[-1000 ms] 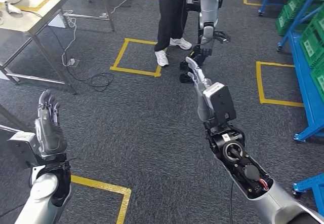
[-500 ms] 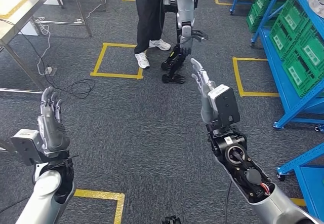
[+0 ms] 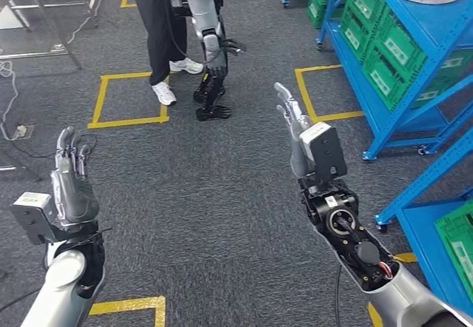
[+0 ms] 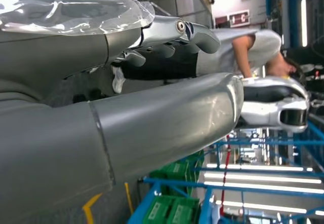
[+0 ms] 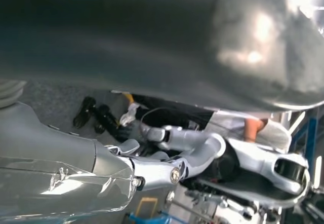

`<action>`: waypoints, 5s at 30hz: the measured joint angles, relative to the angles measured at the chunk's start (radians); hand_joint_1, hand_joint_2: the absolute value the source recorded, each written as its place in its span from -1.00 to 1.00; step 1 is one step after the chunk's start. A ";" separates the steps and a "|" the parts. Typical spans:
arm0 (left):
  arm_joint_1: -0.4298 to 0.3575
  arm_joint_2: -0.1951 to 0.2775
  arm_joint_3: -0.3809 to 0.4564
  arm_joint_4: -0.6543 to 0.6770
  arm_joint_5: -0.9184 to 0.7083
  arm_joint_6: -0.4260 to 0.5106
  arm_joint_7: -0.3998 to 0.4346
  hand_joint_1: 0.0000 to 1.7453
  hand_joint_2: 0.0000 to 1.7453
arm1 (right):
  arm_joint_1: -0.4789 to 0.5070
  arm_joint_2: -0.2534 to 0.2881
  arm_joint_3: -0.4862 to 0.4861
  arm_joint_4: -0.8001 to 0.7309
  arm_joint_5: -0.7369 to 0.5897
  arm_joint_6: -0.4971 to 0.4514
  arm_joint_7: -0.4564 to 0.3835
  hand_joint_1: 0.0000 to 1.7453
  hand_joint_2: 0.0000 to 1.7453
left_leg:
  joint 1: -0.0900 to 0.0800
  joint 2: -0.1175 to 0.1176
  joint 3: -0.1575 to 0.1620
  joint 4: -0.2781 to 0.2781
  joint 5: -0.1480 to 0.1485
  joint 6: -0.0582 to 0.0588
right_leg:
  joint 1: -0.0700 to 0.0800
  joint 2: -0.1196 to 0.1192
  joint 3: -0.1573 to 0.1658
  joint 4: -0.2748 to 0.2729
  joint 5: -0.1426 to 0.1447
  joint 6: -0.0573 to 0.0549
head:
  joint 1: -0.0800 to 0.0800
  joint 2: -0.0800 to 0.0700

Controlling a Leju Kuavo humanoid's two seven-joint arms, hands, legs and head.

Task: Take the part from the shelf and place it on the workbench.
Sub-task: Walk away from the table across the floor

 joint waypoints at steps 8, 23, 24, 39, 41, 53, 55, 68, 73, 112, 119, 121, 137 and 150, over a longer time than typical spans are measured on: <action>-0.015 -0.002 0.000 0.013 0.002 -0.004 -0.010 -1.00 -1.00 | 0.001 0.000 0.001 0.006 0.000 -0.002 -0.005 -1.00 -1.00 | -0.007 -0.049 0.135 -0.321 0.151 0.031 | -0.007 0.079 -0.012 0.000 0.005 0.027 | -0.012 0.000; -0.020 -0.010 0.000 0.029 0.002 -0.012 -0.019 -1.00 -1.00 | 0.001 0.000 -0.001 0.014 -0.003 -0.009 -0.011 -1.00 -1.00 | -0.013 0.091 0.166 -0.327 0.129 0.012 | -0.004 -0.091 -0.005 0.009 -0.008 0.035 | 0.032 0.000; -0.020 -0.011 0.000 0.030 0.002 -0.012 -0.019 -1.00 -1.00 | 0.000 0.000 -0.001 0.014 -0.003 -0.009 -0.011 -1.00 -1.00 | -0.011 0.085 0.165 -0.319 0.121 0.007 | -0.004 -0.079 -0.004 0.007 -0.006 0.028 | 0.028 0.000; -0.019 -0.008 0.000 0.035 0.004 -0.009 -0.015 -1.00 -1.00 | -0.002 0.000 0.002 0.012 -0.007 -0.001 -0.003 -1.00 -1.00 | -0.004 -0.037 0.136 -0.320 0.146 0.029 | -0.004 0.067 -0.015 0.008 0.000 0.030 | -0.010 0.000; -0.021 -0.010 0.000 0.035 0.003 -0.009 -0.016 -1.00 -1.00 | -0.002 0.000 0.002 0.012 -0.007 0.000 -0.003 -1.00 -1.00 | -0.001 -0.017 0.144 -0.330 0.150 0.039 | -0.002 0.027 -0.042 0.064 -0.036 0.039 | -0.001 0.000; -0.016 -0.010 0.000 0.035 0.002 -0.004 -0.011 -1.00 -1.00 | -0.001 0.000 0.003 0.014 -0.006 0.001 -0.005 -1.00 -1.00 | -0.014 0.083 0.158 -0.320 0.127 0.016 | -0.004 -0.074 0.001 0.016 -0.019 0.036 | 0.034 0.000; -0.017 -0.010 0.000 0.035 0.002 -0.002 -0.009 -1.00 -1.00 | -0.003 0.000 0.003 0.014 -0.005 0.004 -0.006 -1.00 -1.00 | -0.009 0.071 0.152 -0.301 0.111 0.005 | -0.005 -0.054 0.001 0.013 -0.016 0.024 | 0.028 0.000; -0.005 0.009 0.002 0.020 0.005 0.005 0.015 -1.00 -1.00 | -0.020 0.004 0.015 0.020 0.006 0.016 -0.001 -1.00 -1.00 | -0.006 -0.057 0.118 -0.311 0.148 0.024 | -0.004 0.079 -0.005 0.011 -0.011 0.020 | -0.012 0.000; -0.002 0.008 0.002 0.011 0.005 -0.003 0.019 -1.00 -1.00 | -0.019 0.005 0.021 0.020 0.017 -0.001 0.010 -1.00 -1.00 | -0.003 -0.006 0.138 -0.332 0.153 0.045 | -0.003 -0.002 -0.081 0.170 -0.100 0.042 | 0.008 0.000; 0.026 0.009 0.020 -0.031 -0.013 -0.003 0.037 -1.00 -1.00 | -0.022 0.014 0.047 0.021 0.015 -0.011 0.020 -1.00 -1.00 | -0.012 0.076 0.157 -0.325 0.129 0.028 | -0.005 -0.112 0.004 0.022 -0.020 0.046 | 0.041 0.000; 0.024 0.009 0.023 -0.033 -0.012 -0.003 0.036 -1.00 -1.00 | -0.023 0.015 0.046 0.019 0.019 -0.010 0.018 -1.00 -1.00 | -0.006 0.019 0.077 -0.137 0.022 0.003 | -0.004 -0.043 0.008 0.006 -0.014 0.001 | 0.013 0.000; 0.027 0.010 0.023 -0.034 -0.010 -0.003 0.036 -1.00 -1.00 | -0.021 0.016 0.048 0.019 0.019 -0.010 0.018 -1.00 -1.00 | -0.006 0.002 0.005 -0.005 -0.021 0.003 | -0.002 -0.017 0.006 0.007 -0.012 -0.003 | 0.000 0.000; 0.021 0.007 0.024 -0.038 -0.007 -0.003 0.037 -1.00 -1.00 | -0.010 0.016 0.043 0.019 0.021 -0.009 0.016 -1.00 -1.00 | -0.005 0.029 0.144 -0.334 0.147 0.053 | -0.007 -0.028 -0.142 0.310 -0.146 0.047 | 0.021 0.000; 0.019 0.009 0.024 -0.048 -0.011 0.003 0.048 -1.00 -1.00 | -0.006 0.017 0.036 -0.004 0.036 0.001 0.018 -1.00 -1.00 | -0.005 0.010 0.060 -0.112 0.015 0.005 | -0.002 -0.041 0.013 0.001 -0.016 -0.004 | 0.011 0.000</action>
